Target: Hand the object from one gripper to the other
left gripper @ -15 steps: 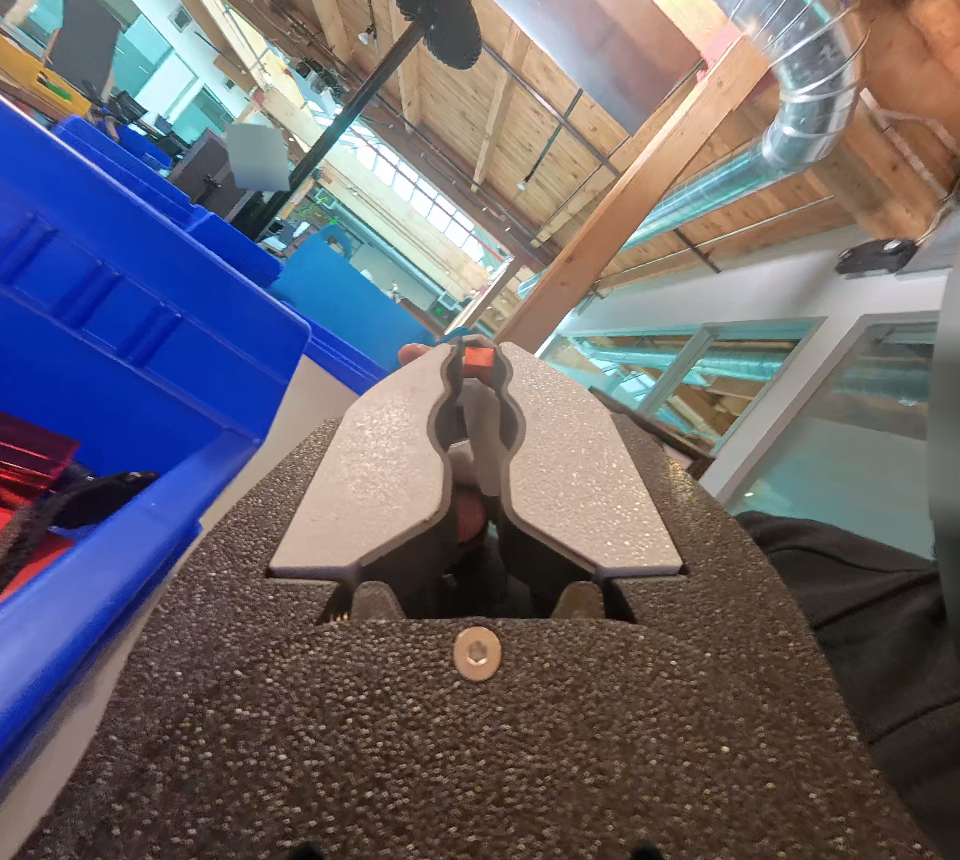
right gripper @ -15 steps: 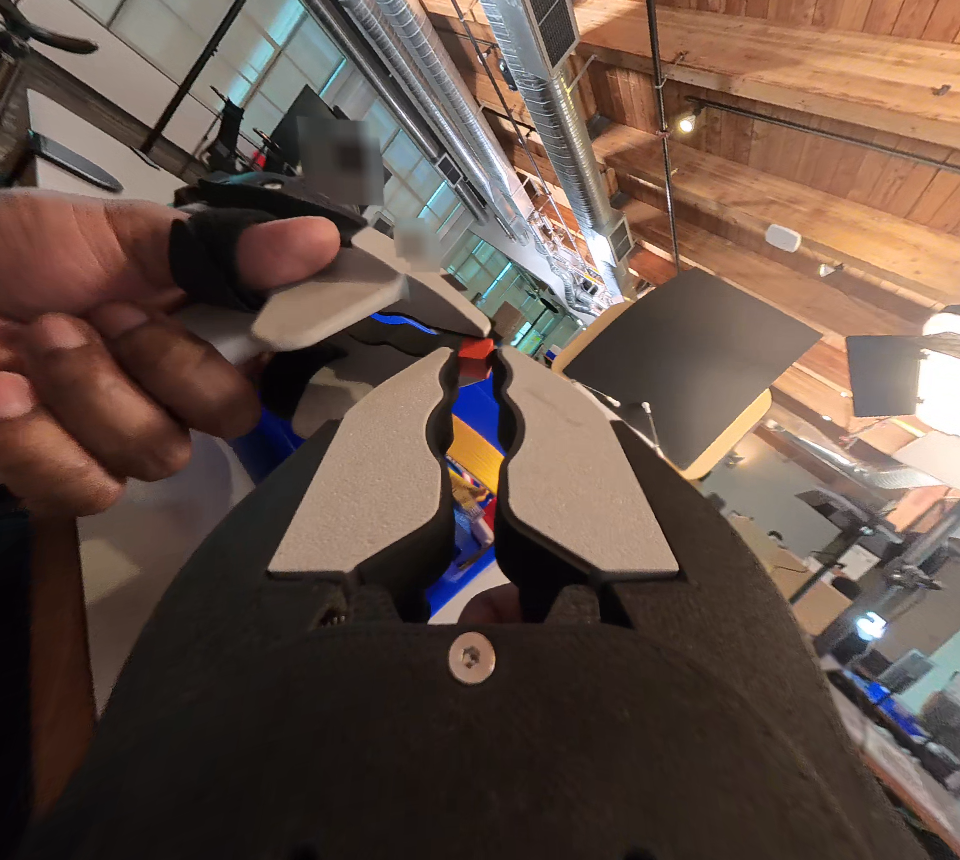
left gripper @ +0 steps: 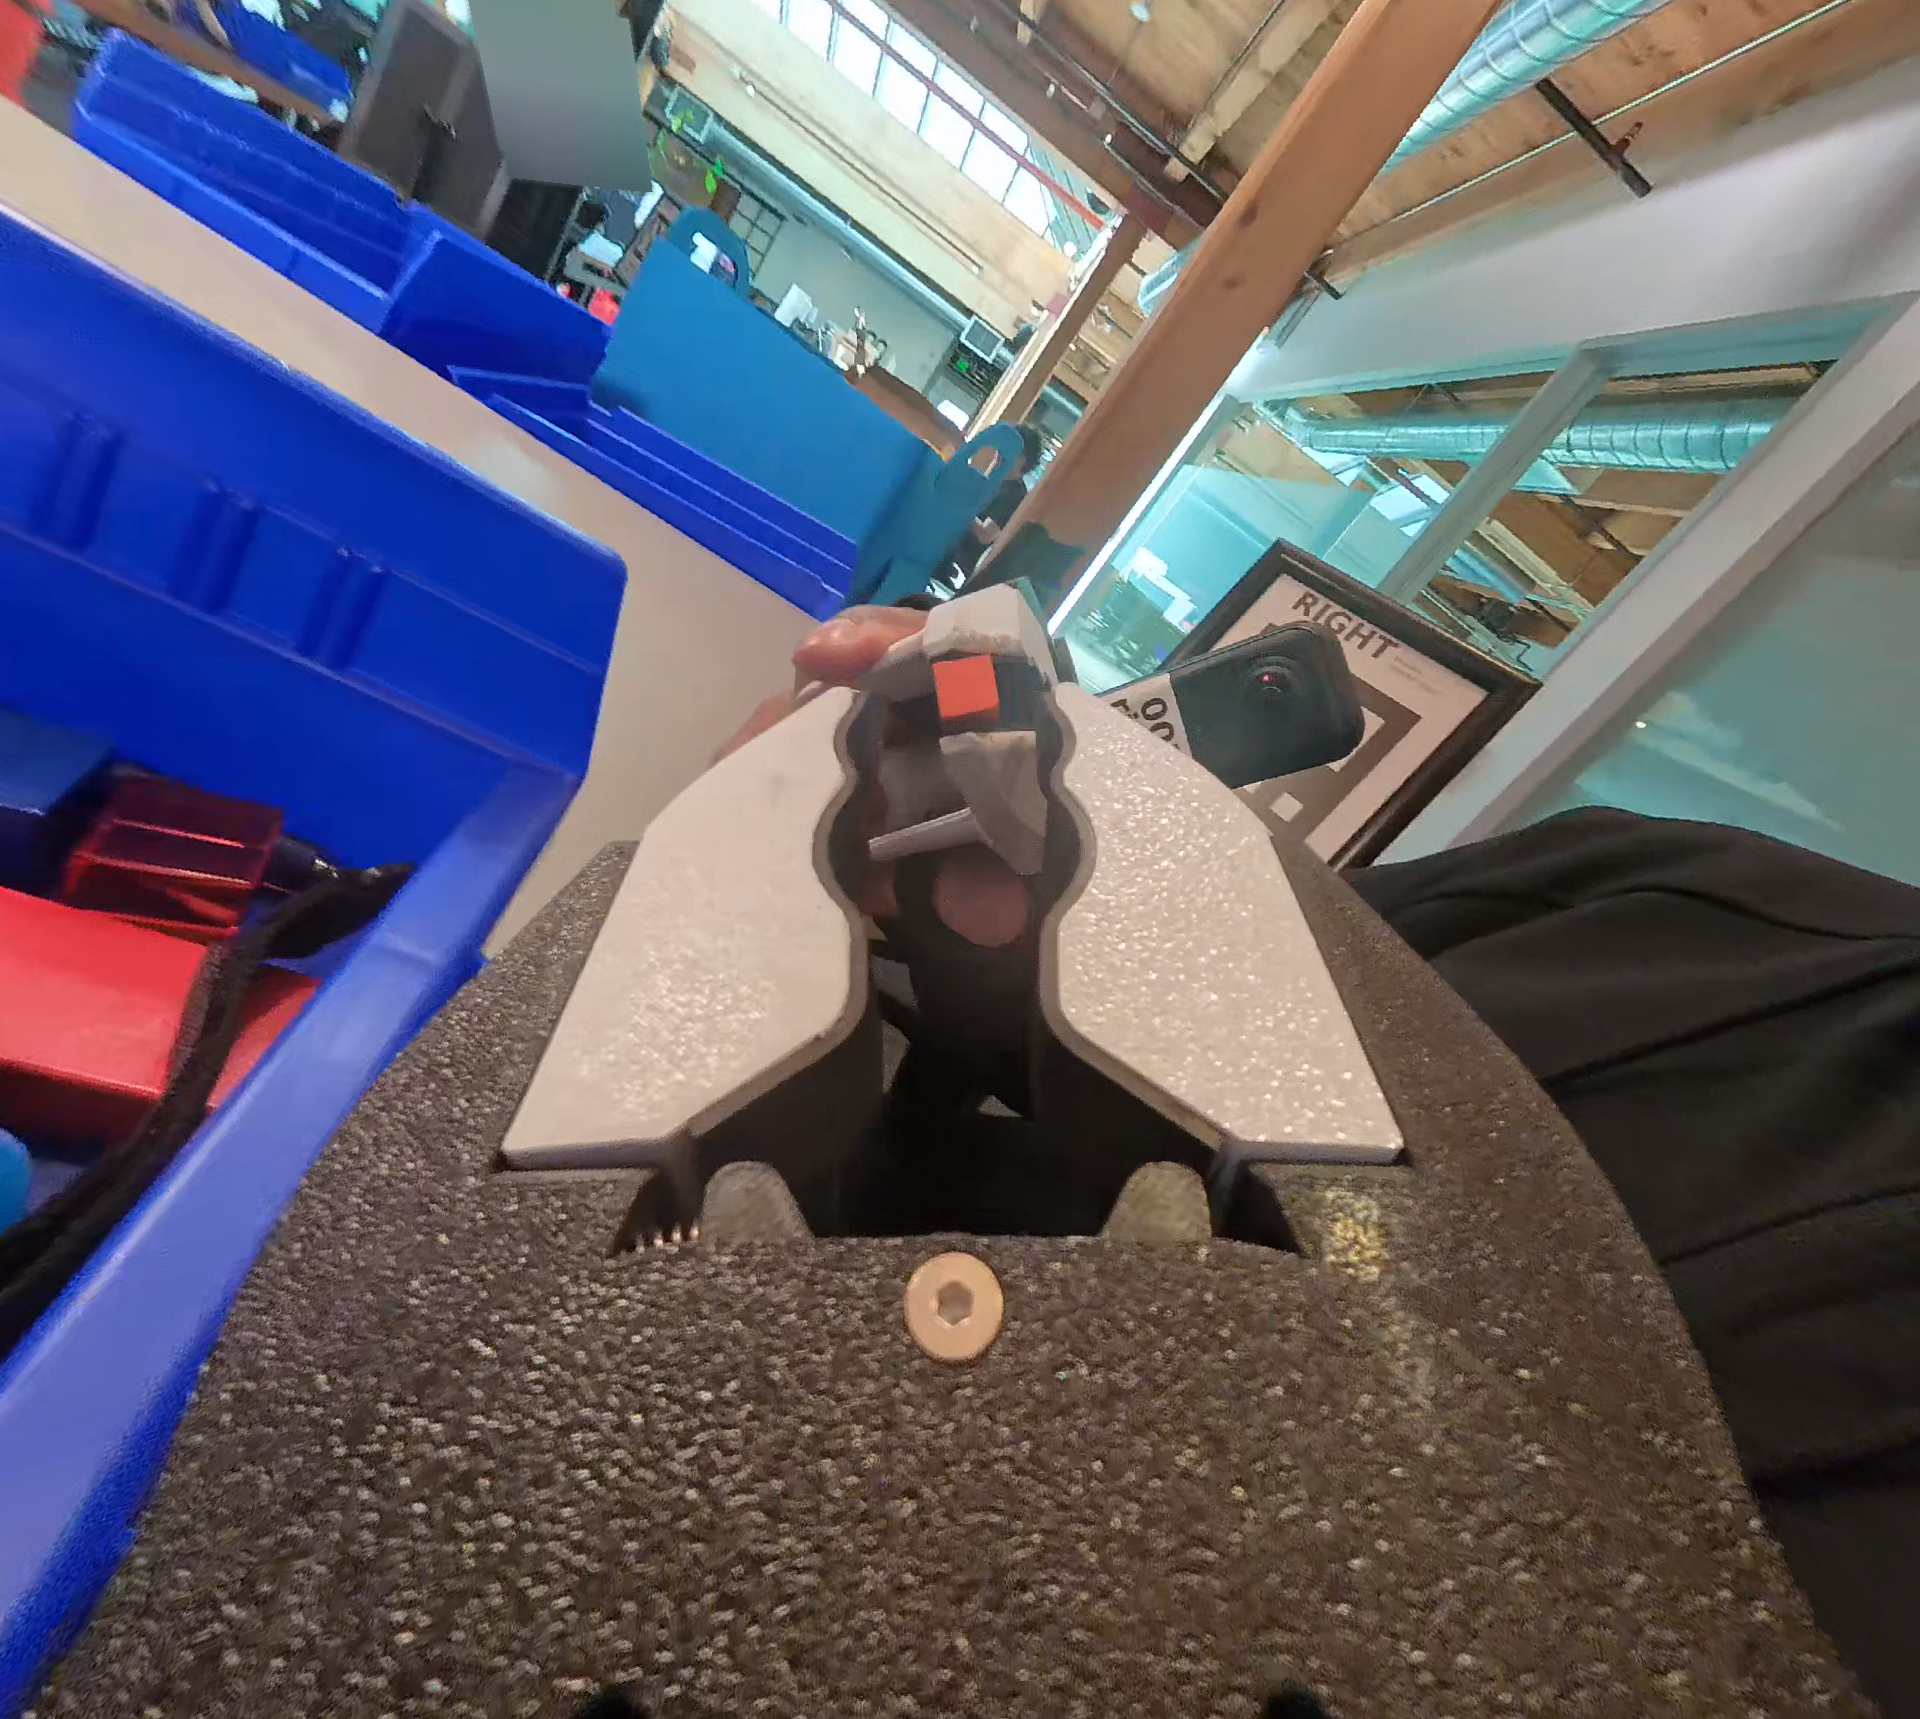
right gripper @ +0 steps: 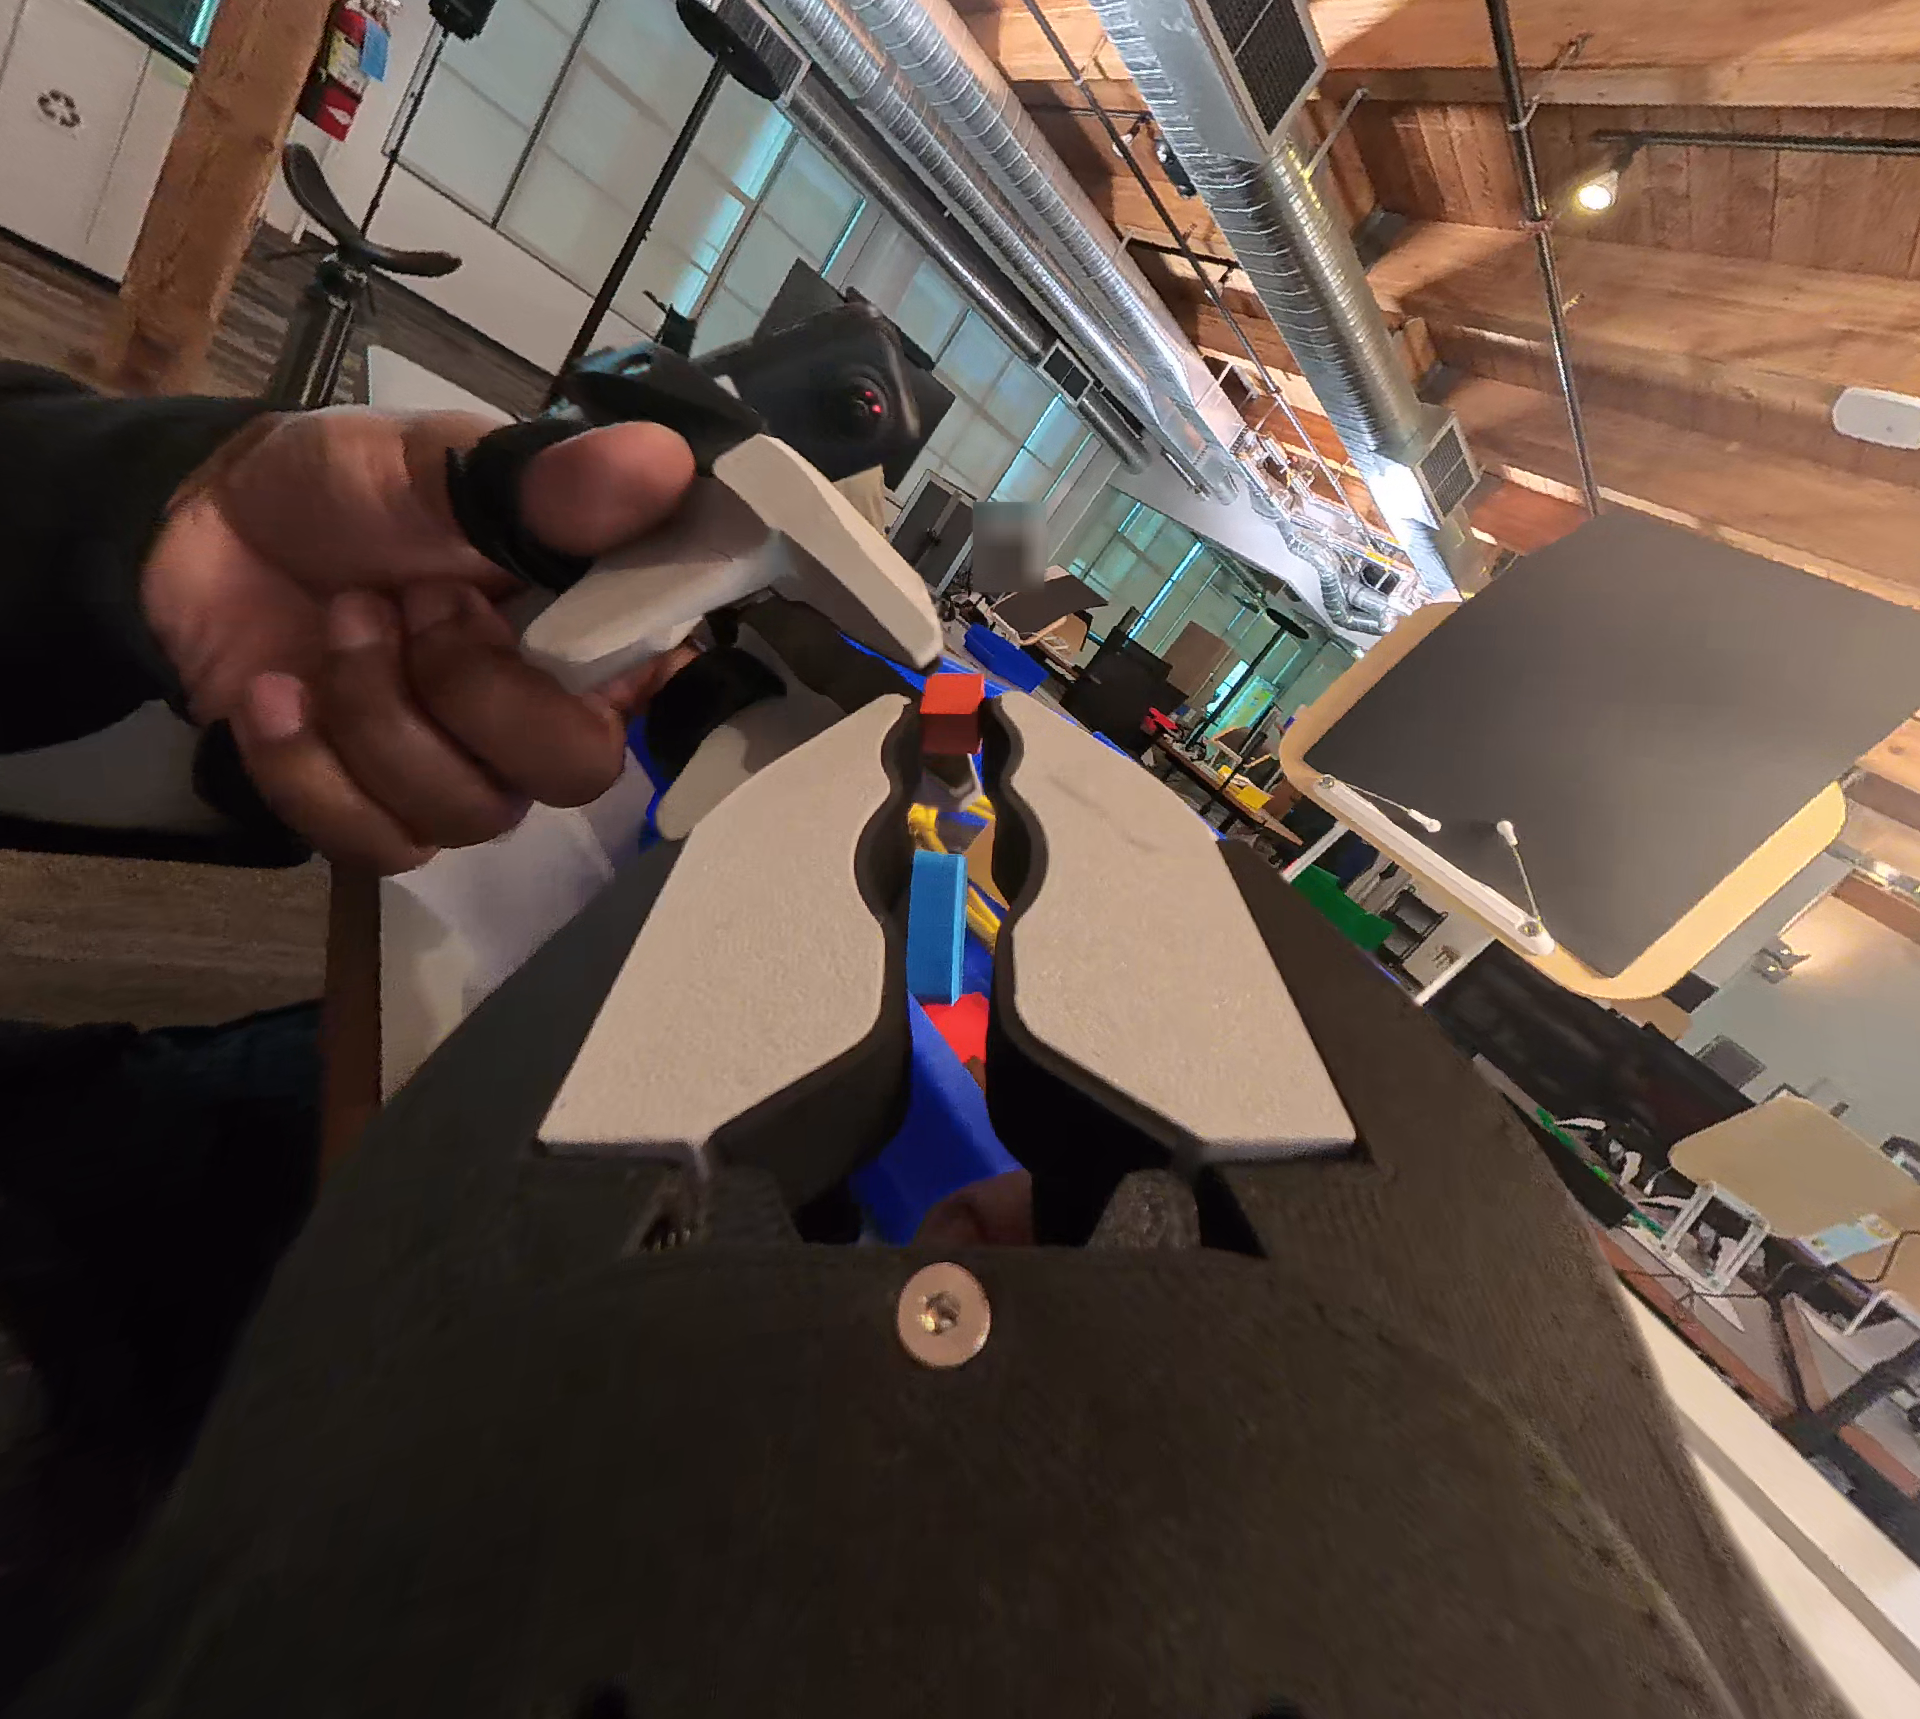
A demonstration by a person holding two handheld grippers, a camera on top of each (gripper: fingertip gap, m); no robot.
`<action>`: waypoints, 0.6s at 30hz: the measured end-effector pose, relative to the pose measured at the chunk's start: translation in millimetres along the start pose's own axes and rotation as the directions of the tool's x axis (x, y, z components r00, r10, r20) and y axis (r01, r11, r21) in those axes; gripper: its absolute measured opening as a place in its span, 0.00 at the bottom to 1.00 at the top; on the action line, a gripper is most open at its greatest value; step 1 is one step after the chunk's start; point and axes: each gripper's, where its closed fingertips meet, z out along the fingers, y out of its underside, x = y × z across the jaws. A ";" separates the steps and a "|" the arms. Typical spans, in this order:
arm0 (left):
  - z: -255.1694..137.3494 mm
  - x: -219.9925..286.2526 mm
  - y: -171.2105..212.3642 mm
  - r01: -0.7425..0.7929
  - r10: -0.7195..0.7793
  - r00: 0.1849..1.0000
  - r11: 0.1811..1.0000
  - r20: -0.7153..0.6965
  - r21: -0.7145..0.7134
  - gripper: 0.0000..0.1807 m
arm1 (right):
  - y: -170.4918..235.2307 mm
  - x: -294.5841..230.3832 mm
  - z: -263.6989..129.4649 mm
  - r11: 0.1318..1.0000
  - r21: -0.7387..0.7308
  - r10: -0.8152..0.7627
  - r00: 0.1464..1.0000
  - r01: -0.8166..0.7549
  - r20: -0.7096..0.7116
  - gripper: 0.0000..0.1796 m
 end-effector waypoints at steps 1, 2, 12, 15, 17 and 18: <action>1.3 -0.5 2.6 0.013 -0.013 1.000 1.000 0.001 -0.013 0.16 | 0.2 -1.7 0.2 1.000 -0.002 -0.012 1.000 0.012 0.004 0.05; 2.0 -0.1 5.0 0.018 -0.018 1.000 1.000 -0.002 -0.025 0.12 | 0.5 -3.2 0.4 1.000 -0.003 -0.022 1.000 0.022 0.009 0.05; -7.0 -8.4 -12.5 -0.515 0.512 0.817 0.855 0.263 -0.063 0.06 | 0.2 -1.6 -0.7 0.977 -0.007 0.215 0.973 -0.215 0.083 0.09; -11.7 -2.3 -18.4 -0.778 0.780 0.529 0.603 0.334 -0.178 0.06 | -0.8 1.9 0.1 0.885 -0.039 0.464 0.872 -0.464 0.153 0.10; -11.2 3.3 -17.3 -0.872 0.875 0.351 0.435 0.334 -0.225 0.06 | 1.9 3.8 1.4 0.784 -0.092 0.619 0.764 -0.613 0.181 0.12; -10.6 3.8 -16.4 -0.895 0.898 0.284 0.374 0.337 -0.243 0.06 | 1.7 3.1 1.2 0.742 -0.112 0.669 0.716 -0.661 0.198 0.13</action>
